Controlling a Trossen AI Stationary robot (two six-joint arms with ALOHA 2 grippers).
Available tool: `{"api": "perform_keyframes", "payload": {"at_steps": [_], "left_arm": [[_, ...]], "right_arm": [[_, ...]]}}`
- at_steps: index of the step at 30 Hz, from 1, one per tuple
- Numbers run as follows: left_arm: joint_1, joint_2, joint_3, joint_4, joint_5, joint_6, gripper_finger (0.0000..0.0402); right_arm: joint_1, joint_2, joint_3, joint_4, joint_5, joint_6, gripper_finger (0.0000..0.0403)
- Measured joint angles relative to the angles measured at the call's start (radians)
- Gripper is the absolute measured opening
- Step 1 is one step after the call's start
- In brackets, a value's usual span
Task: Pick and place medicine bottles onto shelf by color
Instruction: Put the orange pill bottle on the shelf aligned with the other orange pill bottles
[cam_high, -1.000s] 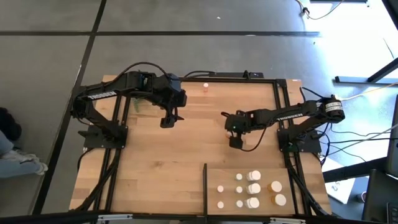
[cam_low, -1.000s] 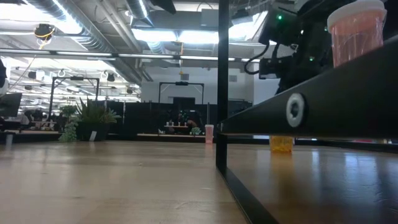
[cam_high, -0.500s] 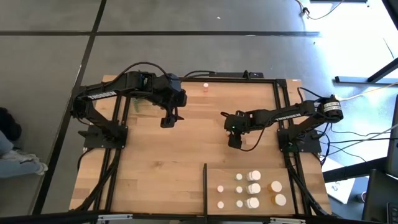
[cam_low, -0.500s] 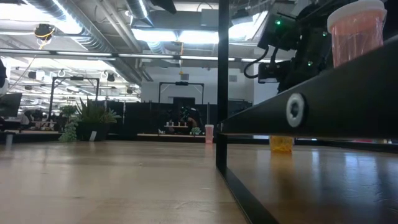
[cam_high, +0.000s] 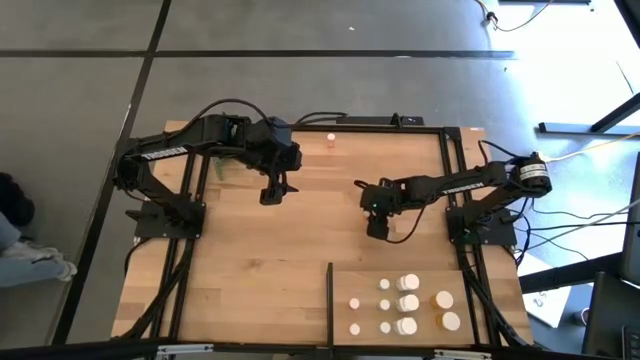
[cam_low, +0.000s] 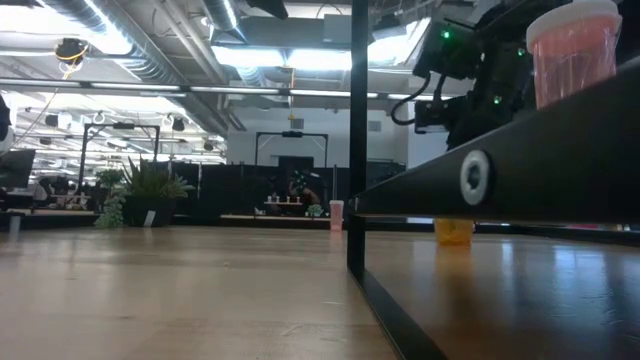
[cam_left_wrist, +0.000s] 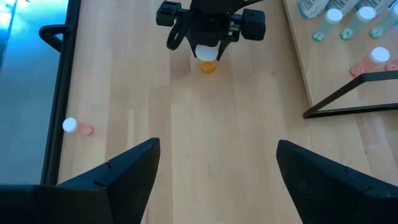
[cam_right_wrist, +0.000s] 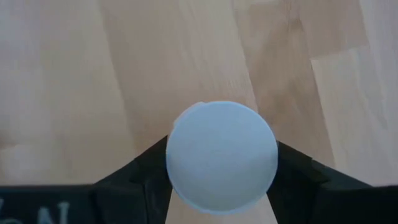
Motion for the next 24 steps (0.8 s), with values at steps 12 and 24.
{"api": "perform_keyframes", "payload": {"at_steps": [12,24], "left_arm": [[0.000,0.000,0.000,0.012,0.000,0.000,0.0316],[-0.001,0.000,0.000,0.075,0.155,0.080,0.0316]], "right_arm": [[0.079,-0.135,0.102,-0.206,0.000,0.102,0.0206],[0.284,-0.350,0.137,-0.509,0.079,0.537,0.0206]]}}
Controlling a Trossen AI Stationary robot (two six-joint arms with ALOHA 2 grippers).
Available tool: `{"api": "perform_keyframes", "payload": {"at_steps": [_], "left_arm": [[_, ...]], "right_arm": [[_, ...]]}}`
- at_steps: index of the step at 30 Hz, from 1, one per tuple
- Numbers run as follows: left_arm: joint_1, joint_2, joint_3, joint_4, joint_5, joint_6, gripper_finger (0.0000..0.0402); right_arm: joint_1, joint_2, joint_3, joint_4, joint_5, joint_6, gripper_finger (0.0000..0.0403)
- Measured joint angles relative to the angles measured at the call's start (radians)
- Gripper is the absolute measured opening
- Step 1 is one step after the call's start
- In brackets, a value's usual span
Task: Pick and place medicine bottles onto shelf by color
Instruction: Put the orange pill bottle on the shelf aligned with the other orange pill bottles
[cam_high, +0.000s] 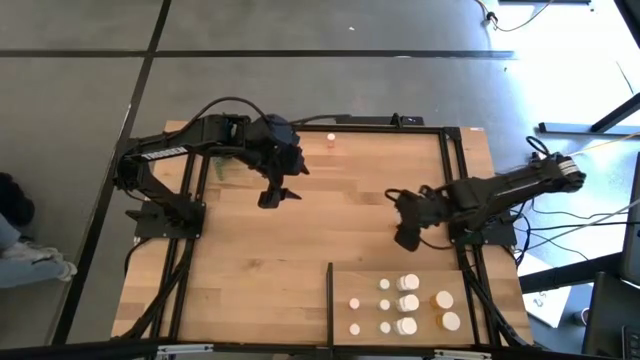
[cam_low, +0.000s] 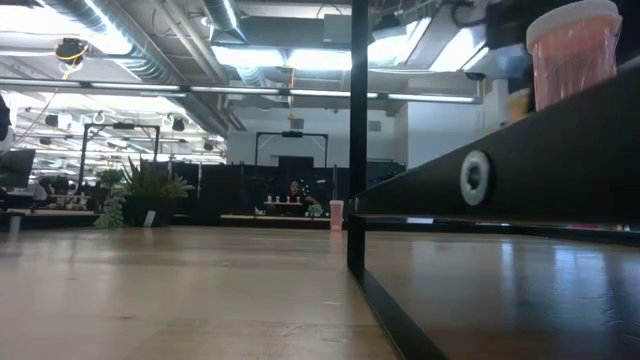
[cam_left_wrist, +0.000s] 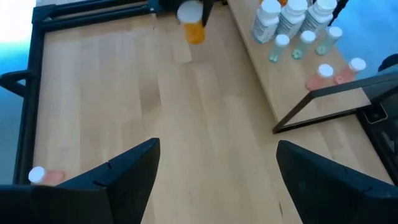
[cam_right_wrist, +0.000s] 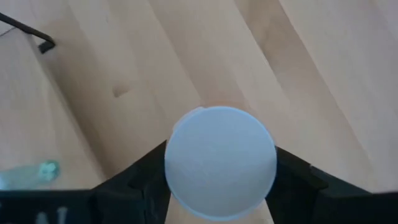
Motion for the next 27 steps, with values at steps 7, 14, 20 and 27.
{"api": "perform_keyframes", "payload": {"at_steps": [7,14,20,27], "left_arm": [[0.000,0.000,0.000,0.000,0.001,-0.002,0.0316],[-0.007,0.000,0.000,-0.001,0.002,-0.008,0.0316],[-0.007,0.000,0.000,-0.001,0.002,-0.008,0.0316],[-0.007,0.000,0.000,-0.001,0.002,-0.008,0.0316]], "right_arm": [[0.183,-0.025,0.030,-0.165,0.019,0.334,0.0206],[0.374,-0.021,0.030,-0.232,0.027,0.697,0.0206],[0.510,0.029,0.030,-0.323,-0.016,0.989,0.0206],[0.595,0.101,0.030,-0.290,-0.130,1.149,0.0206]]}}
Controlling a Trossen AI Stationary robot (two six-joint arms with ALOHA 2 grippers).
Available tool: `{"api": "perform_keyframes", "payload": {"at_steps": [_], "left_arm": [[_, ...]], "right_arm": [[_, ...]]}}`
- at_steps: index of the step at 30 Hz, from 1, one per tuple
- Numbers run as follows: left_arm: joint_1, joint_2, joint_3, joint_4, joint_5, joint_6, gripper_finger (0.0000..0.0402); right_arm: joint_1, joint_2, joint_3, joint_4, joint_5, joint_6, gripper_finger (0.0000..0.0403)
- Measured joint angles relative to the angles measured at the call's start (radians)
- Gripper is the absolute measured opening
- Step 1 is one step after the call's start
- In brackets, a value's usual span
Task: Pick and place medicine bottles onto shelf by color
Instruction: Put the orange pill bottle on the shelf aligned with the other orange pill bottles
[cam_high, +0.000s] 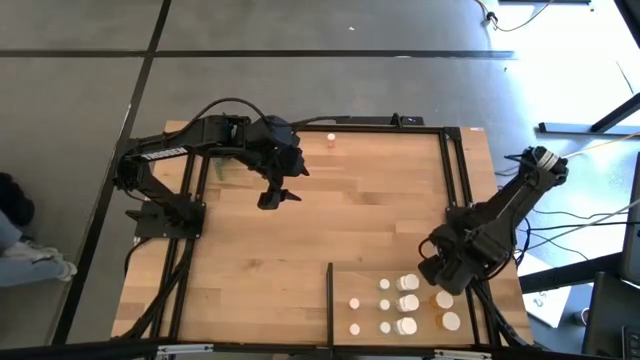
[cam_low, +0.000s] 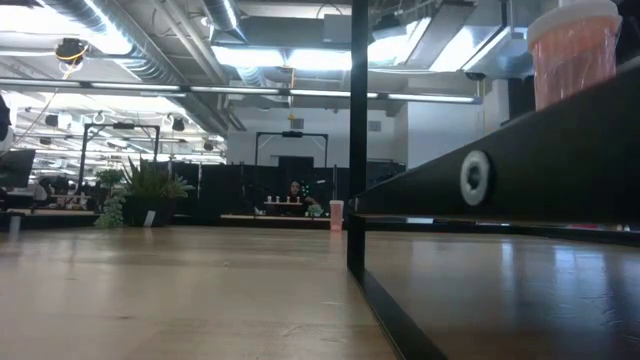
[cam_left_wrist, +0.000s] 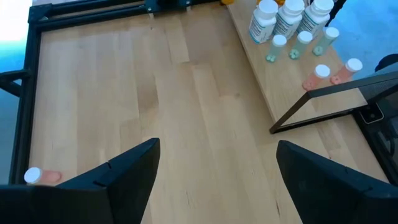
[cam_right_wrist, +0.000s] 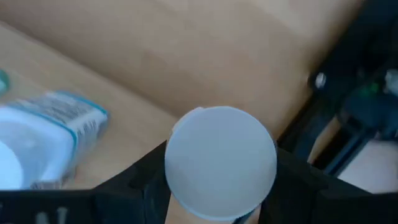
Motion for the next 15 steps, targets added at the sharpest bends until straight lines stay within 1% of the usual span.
{"api": "perform_keyframes", "payload": {"at_steps": [2,6,15], "left_arm": [[0.000,0.000,0.000,0.000,0.000,0.000,0.0316],[0.000,0.000,0.000,0.000,0.000,0.000,0.0316],[0.000,0.000,0.000,0.000,0.000,0.000,0.0316]], "right_arm": [[0.021,0.017,0.000,0.024,-0.026,0.032,0.0206],[0.051,0.047,0.000,0.088,-0.028,0.067,0.0206],[0.065,0.119,0.000,0.156,-0.028,0.085,0.0206]]}}
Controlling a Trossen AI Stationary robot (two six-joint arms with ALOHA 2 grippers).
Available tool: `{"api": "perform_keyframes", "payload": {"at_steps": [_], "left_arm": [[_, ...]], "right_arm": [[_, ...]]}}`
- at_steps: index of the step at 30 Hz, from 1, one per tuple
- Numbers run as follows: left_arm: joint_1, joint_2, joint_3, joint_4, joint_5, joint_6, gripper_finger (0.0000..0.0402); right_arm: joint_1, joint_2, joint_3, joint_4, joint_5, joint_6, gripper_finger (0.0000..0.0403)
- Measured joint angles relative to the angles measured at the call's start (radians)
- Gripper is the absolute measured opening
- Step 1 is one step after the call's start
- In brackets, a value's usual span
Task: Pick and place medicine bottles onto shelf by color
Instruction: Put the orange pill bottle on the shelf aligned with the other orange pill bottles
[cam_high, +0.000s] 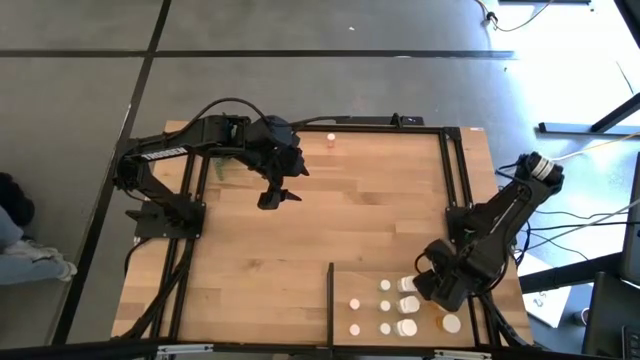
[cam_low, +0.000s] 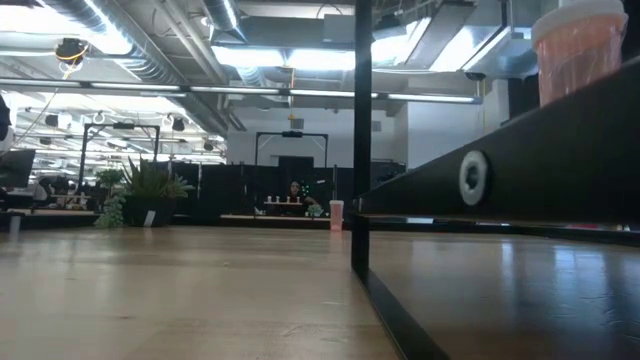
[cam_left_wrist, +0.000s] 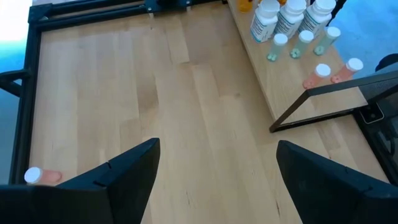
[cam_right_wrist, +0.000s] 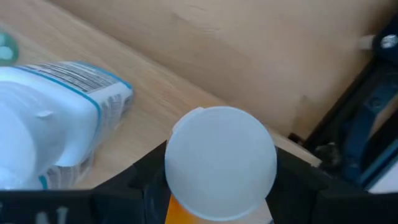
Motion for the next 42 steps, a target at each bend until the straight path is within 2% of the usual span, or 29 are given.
{"api": "perform_keyframes", "payload": {"at_steps": [13,26,42], "left_arm": [[0.000,0.000,0.000,0.000,0.000,0.000,0.0316],[0.000,0.000,0.000,0.000,0.000,0.000,0.0316],[0.000,0.000,-0.001,-0.002,0.000,0.000,0.0316]], "right_arm": [[0.000,0.016,0.000,0.038,-0.008,0.002,0.0208],[-0.001,0.016,0.000,0.035,-0.008,-0.022,0.0256],[-0.001,-0.040,0.000,0.031,-0.008,-0.023,0.0258]]}}
